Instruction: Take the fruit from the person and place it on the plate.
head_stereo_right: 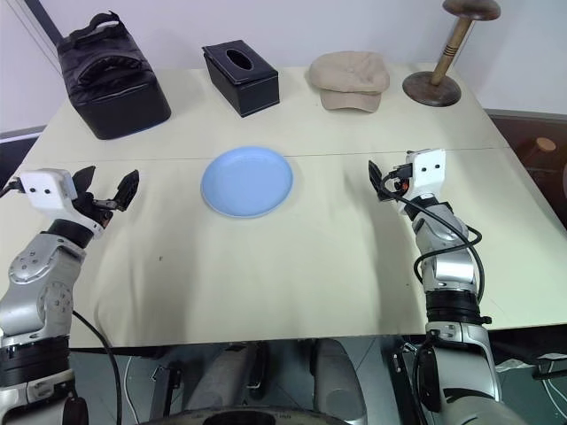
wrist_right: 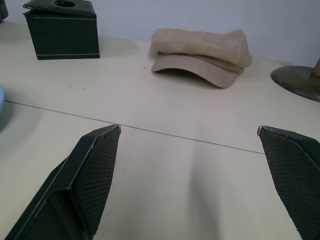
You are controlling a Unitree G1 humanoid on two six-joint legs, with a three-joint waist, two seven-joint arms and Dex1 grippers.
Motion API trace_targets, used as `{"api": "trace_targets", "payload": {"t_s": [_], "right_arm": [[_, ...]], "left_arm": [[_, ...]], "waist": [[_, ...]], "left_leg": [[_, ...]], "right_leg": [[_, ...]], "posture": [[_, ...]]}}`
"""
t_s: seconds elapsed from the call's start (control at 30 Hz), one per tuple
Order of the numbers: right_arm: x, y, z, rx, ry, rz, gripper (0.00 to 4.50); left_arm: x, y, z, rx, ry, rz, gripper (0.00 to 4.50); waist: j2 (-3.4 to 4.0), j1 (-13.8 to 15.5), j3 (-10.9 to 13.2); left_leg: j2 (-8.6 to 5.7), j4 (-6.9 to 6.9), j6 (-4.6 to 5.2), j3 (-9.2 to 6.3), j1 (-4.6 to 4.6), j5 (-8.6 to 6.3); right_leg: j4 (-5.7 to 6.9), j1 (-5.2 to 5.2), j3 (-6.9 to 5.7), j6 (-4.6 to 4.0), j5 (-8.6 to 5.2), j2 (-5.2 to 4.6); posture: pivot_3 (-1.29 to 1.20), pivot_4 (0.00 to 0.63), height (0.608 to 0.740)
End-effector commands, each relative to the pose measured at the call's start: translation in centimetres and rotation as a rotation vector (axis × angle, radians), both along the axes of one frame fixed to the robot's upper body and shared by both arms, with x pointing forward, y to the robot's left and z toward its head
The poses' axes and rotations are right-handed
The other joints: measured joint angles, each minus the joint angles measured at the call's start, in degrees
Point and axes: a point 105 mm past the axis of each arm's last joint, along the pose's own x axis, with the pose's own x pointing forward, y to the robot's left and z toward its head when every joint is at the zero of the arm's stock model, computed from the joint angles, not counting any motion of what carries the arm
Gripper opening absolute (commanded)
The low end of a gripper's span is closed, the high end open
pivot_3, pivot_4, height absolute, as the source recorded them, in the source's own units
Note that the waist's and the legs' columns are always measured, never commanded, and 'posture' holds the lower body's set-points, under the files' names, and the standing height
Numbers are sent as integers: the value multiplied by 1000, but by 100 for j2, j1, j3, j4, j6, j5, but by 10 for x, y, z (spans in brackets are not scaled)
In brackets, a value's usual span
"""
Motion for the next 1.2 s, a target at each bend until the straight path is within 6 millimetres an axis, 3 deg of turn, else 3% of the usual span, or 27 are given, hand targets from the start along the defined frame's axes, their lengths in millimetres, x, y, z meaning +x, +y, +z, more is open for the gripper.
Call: {"api": "trace_targets", "payload": {"t_s": [0.03,0.87,1.2], "right_arm": [[0,2,18,-8,-63,5,4479],[0,4,18,-9,-62,6,4479],[0,4,18,-11,-61,9,4479]], "left_arm": [[-3,2,17,27,-56,5,4500],[-3,2,20,28,-63,-2,4500],[-3,-9,35,53,-105,-68,4500]], "waist": [[0,0,0],[0,0,0],[0,0,0]], "left_leg": [[0,0,0,0,0,0],[0,0,0,0,0,0],[0,0,0,-1,-1,0]], "right_leg": [[0,0,0,0,0,0],[-1,0,0,0,0,0],[-1,0,0,0,0,0]], "posture": [[0,150,740],[0,150,740],[0,150,740]]}}
